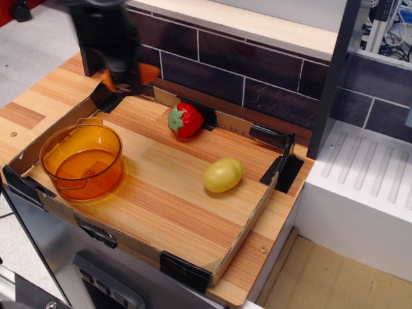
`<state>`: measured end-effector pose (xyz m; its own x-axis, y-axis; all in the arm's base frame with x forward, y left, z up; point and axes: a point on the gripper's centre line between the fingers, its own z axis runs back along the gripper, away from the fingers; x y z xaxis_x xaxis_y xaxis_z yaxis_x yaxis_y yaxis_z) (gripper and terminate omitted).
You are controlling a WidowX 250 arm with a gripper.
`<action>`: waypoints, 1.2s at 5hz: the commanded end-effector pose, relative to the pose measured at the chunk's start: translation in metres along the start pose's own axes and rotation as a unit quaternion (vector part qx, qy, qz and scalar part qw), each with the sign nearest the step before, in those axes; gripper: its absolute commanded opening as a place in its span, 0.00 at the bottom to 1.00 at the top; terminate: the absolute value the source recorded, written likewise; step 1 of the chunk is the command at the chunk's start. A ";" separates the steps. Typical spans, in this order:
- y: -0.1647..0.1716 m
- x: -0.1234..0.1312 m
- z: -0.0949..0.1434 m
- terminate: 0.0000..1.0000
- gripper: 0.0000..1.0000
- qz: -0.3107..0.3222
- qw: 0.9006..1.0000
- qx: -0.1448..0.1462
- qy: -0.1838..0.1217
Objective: Put carrot in pot
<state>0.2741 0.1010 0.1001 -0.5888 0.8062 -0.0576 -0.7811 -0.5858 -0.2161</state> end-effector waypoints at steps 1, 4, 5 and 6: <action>0.033 0.052 -0.006 0.00 0.00 -0.073 0.997 -0.024 -0.014; 0.029 0.045 -0.032 0.00 1.00 -0.062 0.996 -0.022 -0.054; 0.019 0.037 -0.004 0.00 1.00 -0.047 0.998 -0.022 -0.024; 0.008 0.028 0.032 0.00 1.00 -0.032 0.999 -0.007 0.008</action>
<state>0.2511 0.1071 0.1150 -0.5370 0.8416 -0.0578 -0.8234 -0.5379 -0.1811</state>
